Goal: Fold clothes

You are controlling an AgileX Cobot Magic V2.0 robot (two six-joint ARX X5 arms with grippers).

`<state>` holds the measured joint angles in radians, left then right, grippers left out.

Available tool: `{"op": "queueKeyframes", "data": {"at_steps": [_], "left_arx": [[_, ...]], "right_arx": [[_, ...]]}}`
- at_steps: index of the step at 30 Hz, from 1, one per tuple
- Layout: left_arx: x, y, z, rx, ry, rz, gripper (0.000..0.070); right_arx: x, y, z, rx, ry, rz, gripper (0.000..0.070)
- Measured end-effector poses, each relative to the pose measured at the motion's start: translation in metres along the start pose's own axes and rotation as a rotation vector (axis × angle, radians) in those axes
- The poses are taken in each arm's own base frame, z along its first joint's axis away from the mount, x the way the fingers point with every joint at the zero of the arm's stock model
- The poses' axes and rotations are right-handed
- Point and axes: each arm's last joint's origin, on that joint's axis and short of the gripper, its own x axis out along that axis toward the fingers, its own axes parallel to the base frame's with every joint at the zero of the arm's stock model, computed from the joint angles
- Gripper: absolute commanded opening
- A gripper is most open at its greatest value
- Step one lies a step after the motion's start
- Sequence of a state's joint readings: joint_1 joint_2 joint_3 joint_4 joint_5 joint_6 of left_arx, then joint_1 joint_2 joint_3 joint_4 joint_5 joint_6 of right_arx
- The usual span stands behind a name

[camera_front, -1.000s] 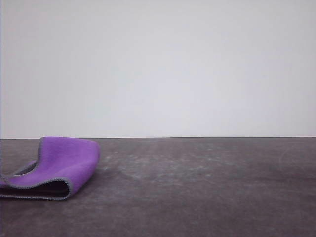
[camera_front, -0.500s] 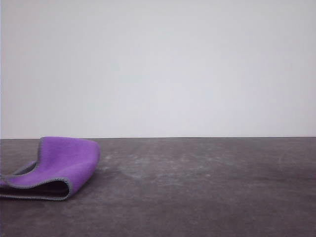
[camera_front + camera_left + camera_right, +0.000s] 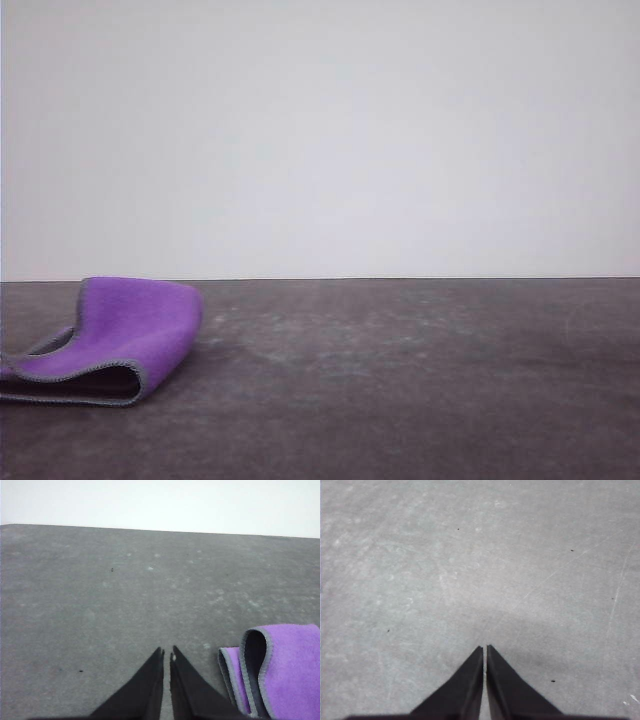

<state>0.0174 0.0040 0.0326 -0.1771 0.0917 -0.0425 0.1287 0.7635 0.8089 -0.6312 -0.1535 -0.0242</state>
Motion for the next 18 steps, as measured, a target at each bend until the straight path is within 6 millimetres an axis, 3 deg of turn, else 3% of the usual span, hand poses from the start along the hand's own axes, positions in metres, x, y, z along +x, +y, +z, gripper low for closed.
{"op": "queueKeyframes", "data": {"at_steps": [6, 9, 13, 18], "left_arx": [[0.0, 0.0, 0.0, 0.0, 0.0, 0.0, 0.0016], [0.0, 0.0, 0.0, 0.0, 0.0, 0.0, 0.0016], [0.0, 0.0, 0.0, 0.0, 0.0, 0.0, 0.0016], [0.0, 0.0, 0.0, 0.0, 0.0, 0.0, 0.0016]], "right_arx": [[-0.001, 0.0, 0.003, -0.052, -0.04, -0.007, 0.0006], [-0.007, -0.002, -0.006, -0.086, -0.111, -0.073, 0.0006], [-0.011, -0.004, -0.035, -0.104, -0.263, -0.149, 0.0006], [-0.001, -0.005, -0.084, -0.114, -0.398, -0.173, 0.0006]]}}
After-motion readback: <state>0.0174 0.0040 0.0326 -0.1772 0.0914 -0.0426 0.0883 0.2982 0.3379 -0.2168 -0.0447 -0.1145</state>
